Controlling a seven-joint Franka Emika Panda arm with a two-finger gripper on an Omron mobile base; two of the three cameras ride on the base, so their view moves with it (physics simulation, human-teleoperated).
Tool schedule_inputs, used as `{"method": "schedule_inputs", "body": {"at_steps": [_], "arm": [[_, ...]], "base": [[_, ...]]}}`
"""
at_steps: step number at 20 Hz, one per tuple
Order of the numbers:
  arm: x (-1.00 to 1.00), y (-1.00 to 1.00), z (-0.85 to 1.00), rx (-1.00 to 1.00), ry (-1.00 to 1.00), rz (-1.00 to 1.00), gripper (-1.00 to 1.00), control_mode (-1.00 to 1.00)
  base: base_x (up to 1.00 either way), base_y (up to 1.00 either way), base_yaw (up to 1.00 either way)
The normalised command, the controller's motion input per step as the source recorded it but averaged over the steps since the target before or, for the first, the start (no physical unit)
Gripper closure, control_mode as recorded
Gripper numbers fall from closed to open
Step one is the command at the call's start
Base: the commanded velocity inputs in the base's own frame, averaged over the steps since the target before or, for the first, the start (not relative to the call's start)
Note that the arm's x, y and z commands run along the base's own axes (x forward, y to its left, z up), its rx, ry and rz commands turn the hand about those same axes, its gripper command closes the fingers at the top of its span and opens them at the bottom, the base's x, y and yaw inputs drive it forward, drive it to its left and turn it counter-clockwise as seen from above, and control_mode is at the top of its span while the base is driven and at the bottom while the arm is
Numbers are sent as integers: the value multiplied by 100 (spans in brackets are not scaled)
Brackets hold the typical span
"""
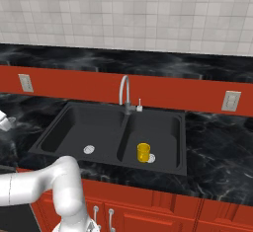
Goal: Move any existing items from the left basin to the right basin for drying. Then move the measuring cup from the counter to the left basin of the sink for washing.
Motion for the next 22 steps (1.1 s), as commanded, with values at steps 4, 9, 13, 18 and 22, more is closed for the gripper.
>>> {"method": "schedule_inputs", "body": {"at_steps": [4, 9, 13, 18, 22], "arm": [[10, 0, -6, 0, 0, -2, -100, -100], [7, 6, -10, 0, 2, 0, 100, -100], [0, 0, -1, 0, 2, 0, 100, -100], [0, 0, 1, 0, -2, 0, 100, -100], [0, -12, 25, 0, -8, -1, 100, -100]], "base": [[0, 0, 0], [0, 0, 0], [0, 0, 0], [0, 0, 0], [0, 0, 0]]}}
